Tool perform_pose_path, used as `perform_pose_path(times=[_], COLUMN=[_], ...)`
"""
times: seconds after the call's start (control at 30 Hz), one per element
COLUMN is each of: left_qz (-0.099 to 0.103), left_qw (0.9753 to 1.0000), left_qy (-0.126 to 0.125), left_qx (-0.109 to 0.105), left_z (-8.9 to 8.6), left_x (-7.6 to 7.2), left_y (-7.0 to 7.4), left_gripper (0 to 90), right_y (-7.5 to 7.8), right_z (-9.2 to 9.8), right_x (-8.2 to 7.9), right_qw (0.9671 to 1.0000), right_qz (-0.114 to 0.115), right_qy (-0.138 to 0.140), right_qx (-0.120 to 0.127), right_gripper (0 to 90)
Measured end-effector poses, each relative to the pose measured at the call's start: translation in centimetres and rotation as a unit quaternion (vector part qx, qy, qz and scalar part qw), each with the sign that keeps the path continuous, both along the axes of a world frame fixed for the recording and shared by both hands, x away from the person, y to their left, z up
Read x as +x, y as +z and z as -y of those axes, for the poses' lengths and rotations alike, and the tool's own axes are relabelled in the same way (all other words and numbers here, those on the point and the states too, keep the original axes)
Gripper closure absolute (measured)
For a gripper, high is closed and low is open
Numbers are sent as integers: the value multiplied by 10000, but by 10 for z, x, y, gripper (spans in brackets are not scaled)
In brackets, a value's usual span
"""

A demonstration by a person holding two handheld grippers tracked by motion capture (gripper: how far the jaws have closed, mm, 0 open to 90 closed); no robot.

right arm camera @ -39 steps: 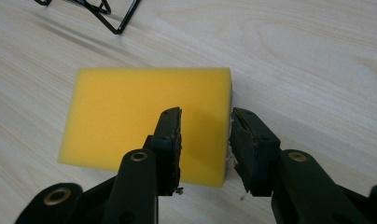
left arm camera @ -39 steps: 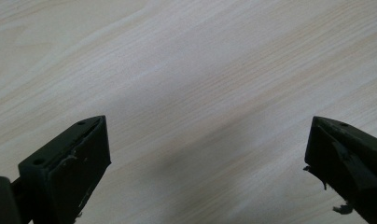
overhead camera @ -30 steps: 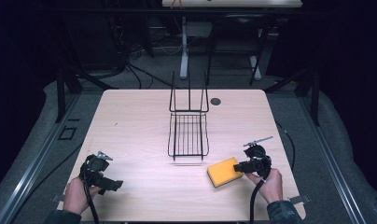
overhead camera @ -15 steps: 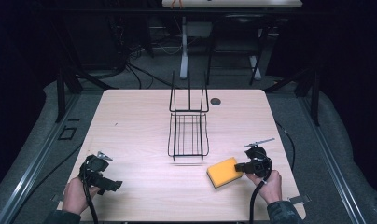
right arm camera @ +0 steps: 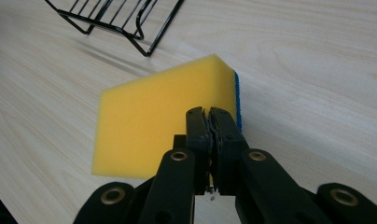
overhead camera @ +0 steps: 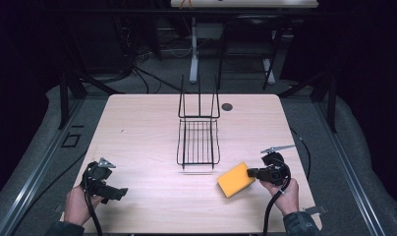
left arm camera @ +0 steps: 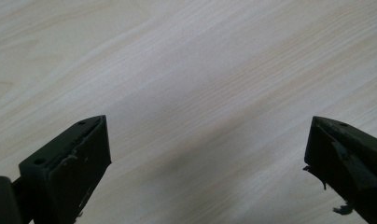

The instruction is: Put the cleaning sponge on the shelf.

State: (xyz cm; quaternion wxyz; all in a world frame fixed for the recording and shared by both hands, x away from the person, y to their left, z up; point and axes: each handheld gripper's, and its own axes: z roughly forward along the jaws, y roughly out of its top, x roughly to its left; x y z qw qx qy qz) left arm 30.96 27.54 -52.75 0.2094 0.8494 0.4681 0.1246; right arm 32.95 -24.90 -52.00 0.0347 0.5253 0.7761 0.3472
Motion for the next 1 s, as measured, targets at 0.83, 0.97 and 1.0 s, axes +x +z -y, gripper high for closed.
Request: perform_pose_path(times=[0.83,0.97,1.0], left_qz=[95,105,112], left_qw=[9999,9999,9999], left_qy=[-39,-28,-16], left_qx=[-42,-47,-54], left_z=[-1,-2,-3], left_x=[-1,-2,-2], left_y=[1,1,1], left_gripper=[20,21,5], right_y=[24,28,29], right_z=[7,6,6], right_x=[-9,-10,-10], right_qw=[9985,9981,9980], right_qz=[232,278,280], right_qy=[-41,-54,-44], right_qx=[492,546,559], right_gripper=[889,889,889])
